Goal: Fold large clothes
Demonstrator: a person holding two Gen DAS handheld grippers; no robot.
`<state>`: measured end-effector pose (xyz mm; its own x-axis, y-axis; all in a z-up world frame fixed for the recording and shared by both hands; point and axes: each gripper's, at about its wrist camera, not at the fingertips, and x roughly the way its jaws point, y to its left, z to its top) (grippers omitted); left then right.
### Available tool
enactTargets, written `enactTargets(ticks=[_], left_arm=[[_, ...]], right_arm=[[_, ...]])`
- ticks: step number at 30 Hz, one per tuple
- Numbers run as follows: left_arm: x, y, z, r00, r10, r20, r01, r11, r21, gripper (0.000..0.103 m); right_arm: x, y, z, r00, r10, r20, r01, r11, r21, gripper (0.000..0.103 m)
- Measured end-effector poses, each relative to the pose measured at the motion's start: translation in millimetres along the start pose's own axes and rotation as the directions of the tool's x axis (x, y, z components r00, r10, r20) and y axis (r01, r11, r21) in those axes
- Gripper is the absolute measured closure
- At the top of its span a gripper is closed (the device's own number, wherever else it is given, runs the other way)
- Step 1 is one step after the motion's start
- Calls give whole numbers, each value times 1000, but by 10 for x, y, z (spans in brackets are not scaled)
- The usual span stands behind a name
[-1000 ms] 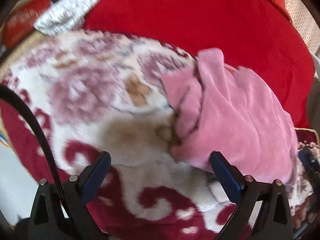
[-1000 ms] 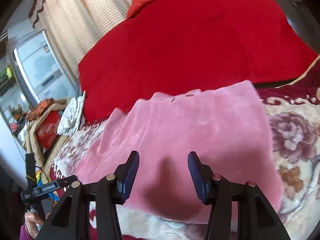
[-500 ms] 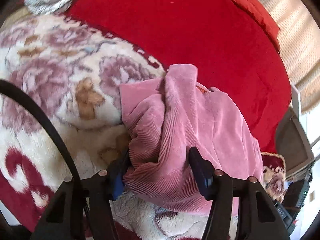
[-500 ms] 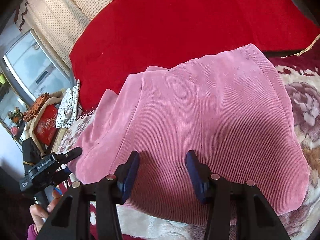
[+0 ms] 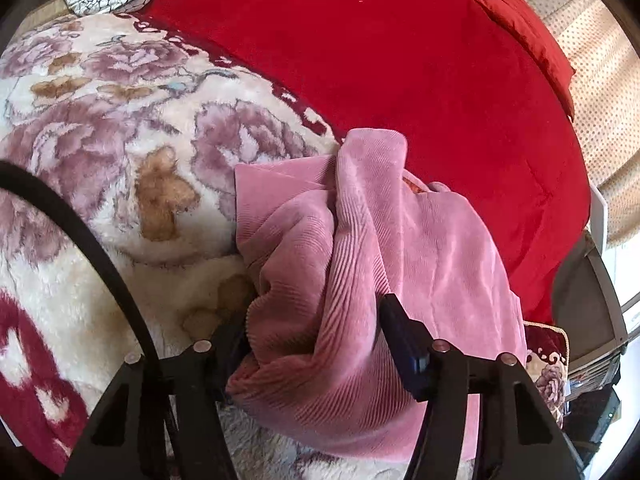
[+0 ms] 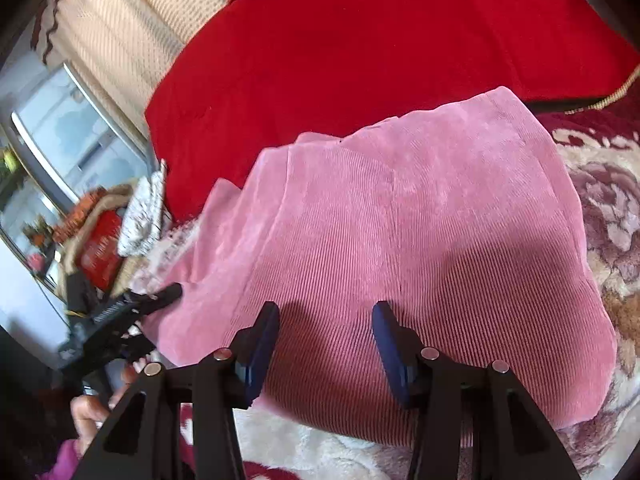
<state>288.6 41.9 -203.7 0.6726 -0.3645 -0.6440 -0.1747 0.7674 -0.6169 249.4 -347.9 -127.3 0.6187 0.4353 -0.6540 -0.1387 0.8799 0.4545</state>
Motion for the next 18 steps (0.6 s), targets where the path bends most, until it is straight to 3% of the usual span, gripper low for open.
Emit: enactTargets(ticks=[1, 5, 8, 10, 13, 18], left_arm=[[79, 33, 24, 1000, 2, -13, -2, 1000, -11, 33], [67, 22, 63, 1000, 11, -9, -10, 1000, 12, 33], [-129, -4, 157, 995, 50, 91, -54, 998, 42, 33], [-253, 6, 224, 986, 70, 149, -77, 996, 43, 33], [-392, 7, 288, 977, 73, 200, -87, 994, 60, 33], [-345, -143, 234, 992, -6, 124, -12, 989, 150, 33]], right_arm=[[-39, -40, 11, 1000, 18, 1, -18, 1000, 21, 51], [-277, -212, 68, 999, 16, 31, -19, 996, 92, 47], [-644, -496, 117, 992, 18, 125, -45, 976, 211, 29], [-835, -670, 126, 986, -28, 162, -14, 967, 255, 28], [-996, -1026, 37, 986, -31, 162, -35, 919, 392, 28], [-858, -1359, -149, 994, 44, 97, -90, 835, 543, 27]])
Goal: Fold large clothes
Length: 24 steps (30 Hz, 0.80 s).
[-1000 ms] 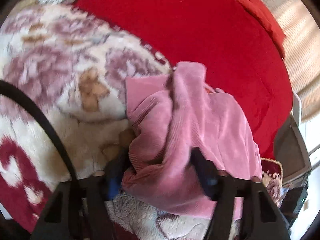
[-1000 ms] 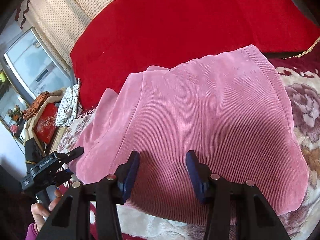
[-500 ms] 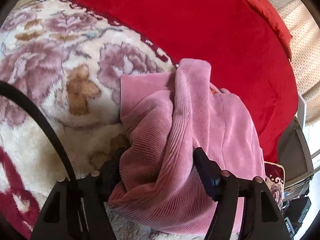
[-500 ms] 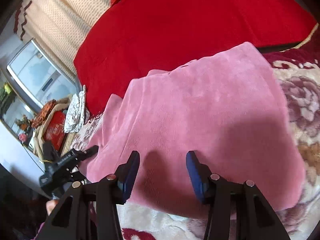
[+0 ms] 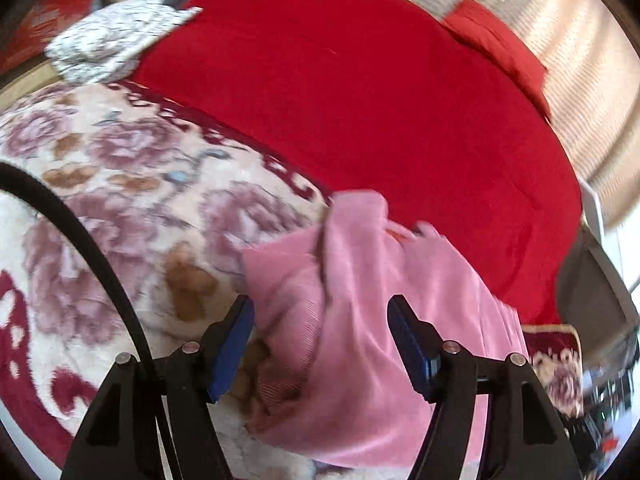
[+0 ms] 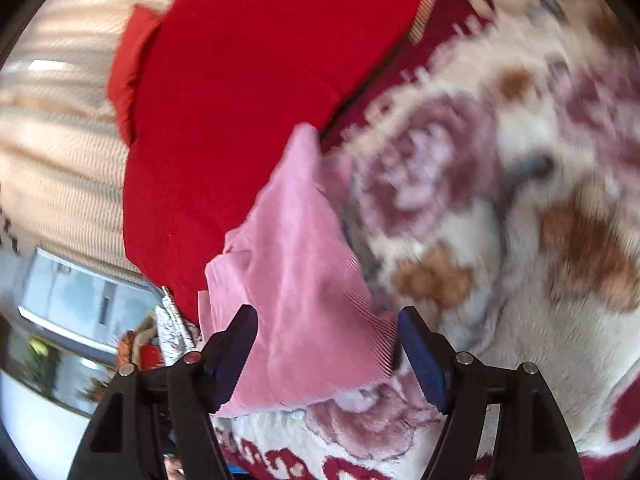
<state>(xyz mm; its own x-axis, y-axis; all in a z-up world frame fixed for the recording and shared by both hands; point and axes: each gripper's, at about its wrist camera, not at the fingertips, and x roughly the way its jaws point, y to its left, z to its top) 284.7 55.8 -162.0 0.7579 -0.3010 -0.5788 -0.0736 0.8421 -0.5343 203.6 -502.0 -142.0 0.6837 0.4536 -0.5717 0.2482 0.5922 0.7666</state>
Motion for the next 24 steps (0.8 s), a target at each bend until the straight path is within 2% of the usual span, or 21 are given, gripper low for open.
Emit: enactTargets(ticks=[3, 6, 11, 13, 15, 17, 18, 19, 20, 21, 24], left_arm=[[97, -120, -75, 998, -32, -61, 35, 999, 34, 33], [137, -181, -125, 998, -10, -70, 15, 998, 67, 33], [134, -184, -168, 997, 16, -70, -9, 995, 104, 33], [128, -158, -168, 997, 12, -72, -4, 995, 101, 33], [105, -164, -158, 997, 14, -77, -7, 995, 96, 33], [75, -239, -145, 997, 21, -78, -12, 994, 111, 33], [70, -288, -138, 996, 30, -78, -20, 992, 128, 33], [77, -376, -126, 996, 48, -71, -37, 987, 159, 32], [86, -445, -112, 996, 61, -60, -49, 982, 185, 30], [122, -540, -86, 996, 75, -46, -64, 973, 222, 30], [271, -662, -39, 996, 79, -48, -65, 965, 253, 30]], right_arm=[[213, -57, 40, 998, 37, -46, -35, 999, 36, 27], [378, 27, 20, 996, 66, -65, -64, 997, 31, 27], [505, 308, -83, 971, 227, -73, -228, 974, -7, 27], [567, 320, -67, 982, 180, -55, -181, 983, -16, 27], [721, 186, -42, 991, 119, -52, -117, 992, 53, 31], [740, 206, -24, 991, 131, -25, -130, 990, 60, 31], [751, 232, -9, 990, 139, -17, -138, 989, 55, 39], [770, 259, -5, 990, 142, -13, -141, 989, 44, 52], [804, 281, -4, 991, 130, -15, -129, 991, 28, 76], [826, 285, -6, 992, 122, -15, -122, 992, 20, 78], [837, 392, -26, 994, 111, -9, -111, 994, -22, 78]])
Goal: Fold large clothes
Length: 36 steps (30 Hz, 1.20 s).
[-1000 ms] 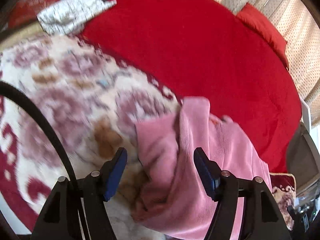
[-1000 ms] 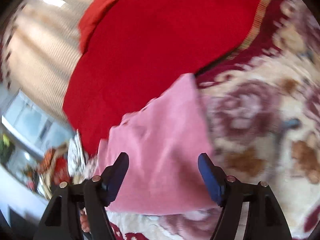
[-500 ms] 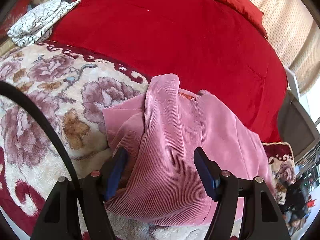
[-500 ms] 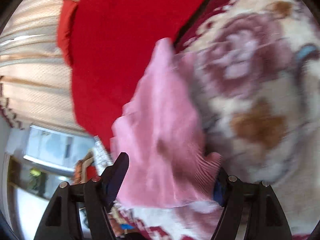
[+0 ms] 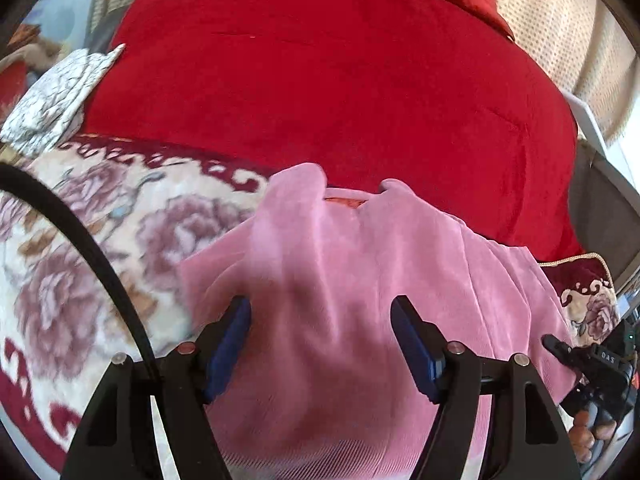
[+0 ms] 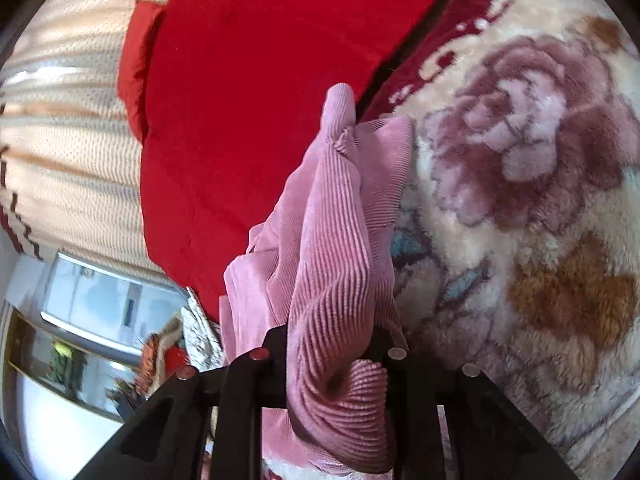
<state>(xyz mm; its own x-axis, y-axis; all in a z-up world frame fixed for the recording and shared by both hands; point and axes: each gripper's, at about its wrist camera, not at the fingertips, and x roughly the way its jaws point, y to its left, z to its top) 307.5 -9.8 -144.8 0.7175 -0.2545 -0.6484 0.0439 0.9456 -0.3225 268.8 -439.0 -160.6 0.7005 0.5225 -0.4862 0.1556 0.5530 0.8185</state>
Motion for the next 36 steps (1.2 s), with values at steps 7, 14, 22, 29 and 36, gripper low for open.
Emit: enactTargets(ticks=[7, 14, 22, 29, 36], left_arm=[[529, -245, -75, 978, 175, -110, -157, 975, 156, 29], [409, -72, 21, 991, 36, -130, -30, 998, 48, 29], [-27, 587, 171, 999, 48, 7, -46, 991, -127, 29], [-37, 645, 62, 999, 33, -28, -36, 993, -108, 29], [-51, 205, 61, 1000, -18, -2, 18, 1000, -1, 29]], right_arm=[[-182, 130, -17, 999, 28, 42, -23, 993, -112, 83], [-286, 800, -266, 990, 141, 32, -126, 951, -284, 89], [194, 1345, -445, 1000, -11, -22, 3, 942, -336, 90], [-101, 821, -424, 971, -206, 119, 233, 923, -306, 64], [-291, 18, -104, 989, -141, 35, 144, 987, -77, 17]])
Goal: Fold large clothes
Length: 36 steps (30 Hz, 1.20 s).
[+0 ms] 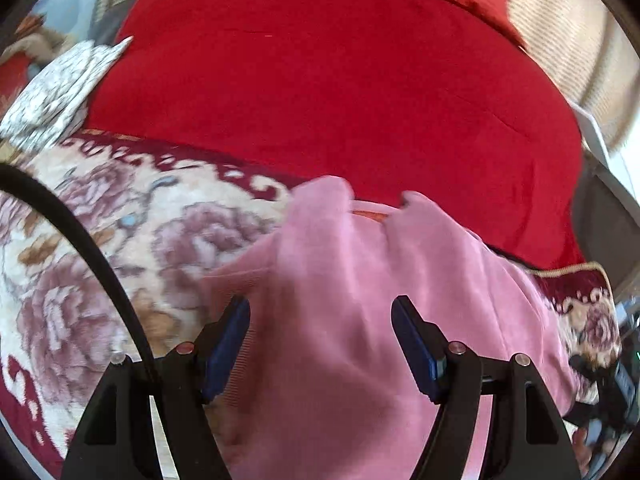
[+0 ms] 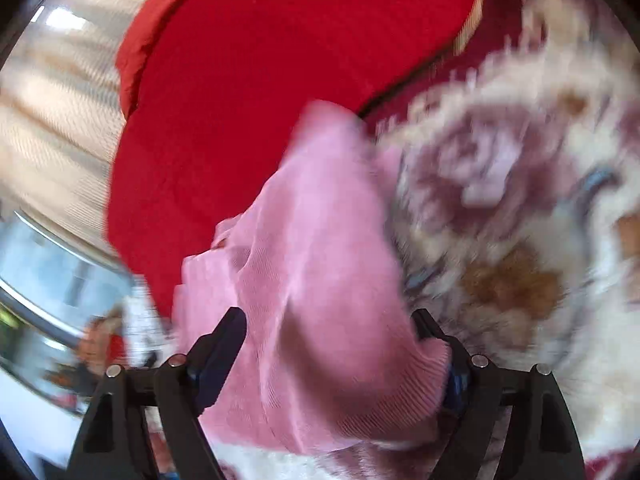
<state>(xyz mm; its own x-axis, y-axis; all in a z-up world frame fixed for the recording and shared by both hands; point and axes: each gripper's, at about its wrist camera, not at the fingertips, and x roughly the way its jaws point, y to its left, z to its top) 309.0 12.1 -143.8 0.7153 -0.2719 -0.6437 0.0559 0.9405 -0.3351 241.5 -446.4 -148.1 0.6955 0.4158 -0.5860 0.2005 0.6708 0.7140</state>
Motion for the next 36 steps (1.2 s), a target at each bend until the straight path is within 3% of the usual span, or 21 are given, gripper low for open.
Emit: enactTargets(ticks=[3, 6, 9, 10, 12, 13, 16, 18, 21, 26, 29, 31, 34, 35, 36], left_arm=[[33, -163, -36, 999, -33, -9, 34, 999, 38, 29], [91, -204, -32, 997, -74, -25, 74, 997, 17, 29], [189, -157, -25, 996, -73, -43, 73, 997, -8, 29], [218, -148, -32, 997, -59, -57, 58, 998, -10, 29], [355, -120, -62, 993, -8, -117, 9, 1000, 8, 29], [427, -130, -84, 989, 13, -150, -8, 999, 35, 30], [347, -246, -75, 992, 44, -115, -32, 994, 103, 30], [226, -241, -14, 996, 49, -72, -41, 993, 108, 30], [-15, -11, 112, 999, 47, -3, -47, 998, 34, 30], [-409, 476, 254, 982, 156, 105, -150, 987, -59, 30], [-542, 722, 255, 971, 203, 125, -192, 977, -92, 29], [-559, 898, 228, 972, 214, 99, -203, 972, -115, 29], [-561, 1127, 197, 973, 222, 68, -210, 967, -147, 29], [-554, 1189, 188, 972, 225, 65, -213, 965, -154, 29], [-552, 1228, 181, 971, 228, 65, -216, 963, -159, 29]], right_arm=[[176, -161, 121, 993, 114, -38, -110, 990, 83, 17], [292, -207, 228, 966, 258, -20, -254, 960, 121, 16], [514, -190, 323, 944, 324, -61, -317, 943, 103, 20], [595, -157, 358, 942, 324, -89, -317, 944, 88, 24], [721, -133, 399, 968, 220, -123, -217, 975, 36, 71], [791, -141, 388, 972, 193, -136, -190, 981, 40, 71], [693, -32, 357, 984, 154, -90, -152, 988, 23, 77], [585, 161, 331, 982, 174, -77, -175, 985, -2, 80], [424, 588, 245, 979, 191, -68, -196, 978, -74, 80], [333, 1351, 52, 963, 256, -82, -265, 955, -137, 80], [433, 1712, -138, 951, 294, -100, -304, 947, -105, 80], [651, 1974, -325, 950, 285, -123, -298, 949, -103, 78], [1009, 2066, -536, 931, 314, -188, -323, 946, -21, 61], [1146, 2077, -622, 906, 363, -218, -367, 930, 24, 39], [1246, 2096, -679, 875, 421, -238, -421, 905, 55, 27]])
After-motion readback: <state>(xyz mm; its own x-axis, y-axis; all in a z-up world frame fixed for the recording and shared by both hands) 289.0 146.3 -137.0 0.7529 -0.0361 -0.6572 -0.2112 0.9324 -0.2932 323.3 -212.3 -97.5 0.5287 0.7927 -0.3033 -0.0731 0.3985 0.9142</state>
